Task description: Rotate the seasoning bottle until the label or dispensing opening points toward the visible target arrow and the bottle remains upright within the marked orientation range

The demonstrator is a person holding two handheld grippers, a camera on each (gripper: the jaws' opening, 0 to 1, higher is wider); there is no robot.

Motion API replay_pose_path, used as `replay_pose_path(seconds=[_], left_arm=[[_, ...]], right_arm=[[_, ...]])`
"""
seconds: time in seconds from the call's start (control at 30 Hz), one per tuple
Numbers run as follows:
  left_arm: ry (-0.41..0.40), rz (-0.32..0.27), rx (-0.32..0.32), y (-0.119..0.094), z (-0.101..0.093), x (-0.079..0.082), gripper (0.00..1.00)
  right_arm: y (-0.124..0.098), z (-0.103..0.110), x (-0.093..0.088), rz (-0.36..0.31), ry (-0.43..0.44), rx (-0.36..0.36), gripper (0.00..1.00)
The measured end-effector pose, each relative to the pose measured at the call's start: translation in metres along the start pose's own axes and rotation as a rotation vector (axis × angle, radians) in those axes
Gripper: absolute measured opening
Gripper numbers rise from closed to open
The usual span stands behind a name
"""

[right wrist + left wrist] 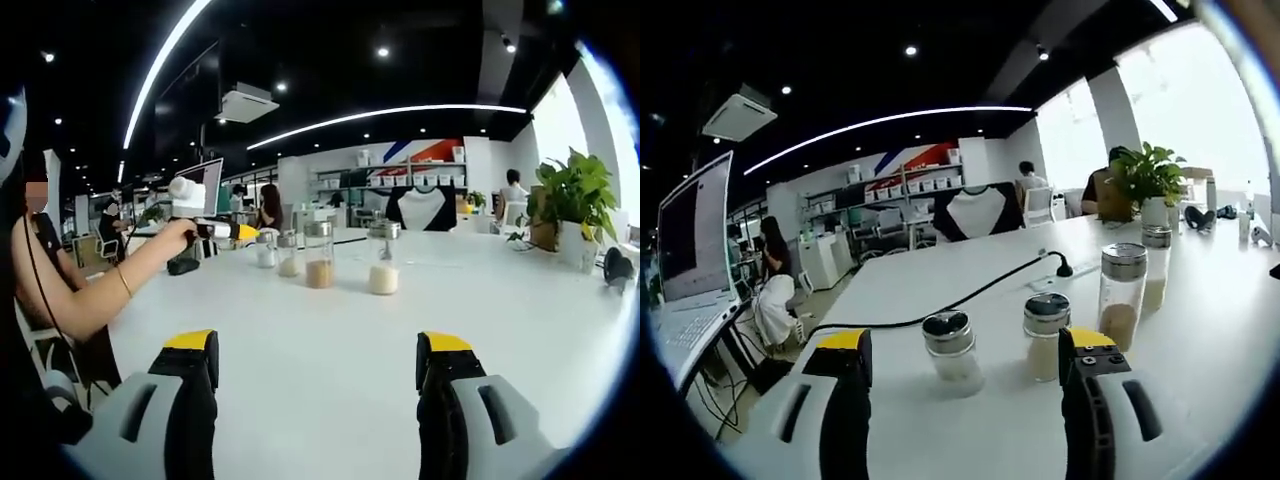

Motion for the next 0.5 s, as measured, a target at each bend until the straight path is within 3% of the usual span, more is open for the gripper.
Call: replay_pose_path(seconds=[0.3, 0.4, 0.5], left_arm=[[-0.035, -0.008, 0.026, 0.012, 0.009, 0.003, 0.81], [-0.056, 0.003, -0.032, 0.020, 0.010, 0.005, 0.81], [-0.061, -0.009, -0.025, 0.023, 0.013, 0.008, 0.81]], right_arm=[[0.003, -0.003, 0.002, 0.002, -0.009, -0.003, 0.82], [0.004, -0.004, 0.002, 0.006, -0.008, -0.008, 0.82], [0.005, -0.005, 0.002, 0.006, -0.007, -0.011, 0.82]])
Point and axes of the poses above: the point that each gripper's makers call its tool centre point, and the gripper's own axes: y roughly forward along the fingers, z roughly to its left, x roughly out of its top, the point moved 10 cm from there along -y, roughly backward along the fingers, and after that the axes turned 5 degrees about z, right-handed, at the moved point
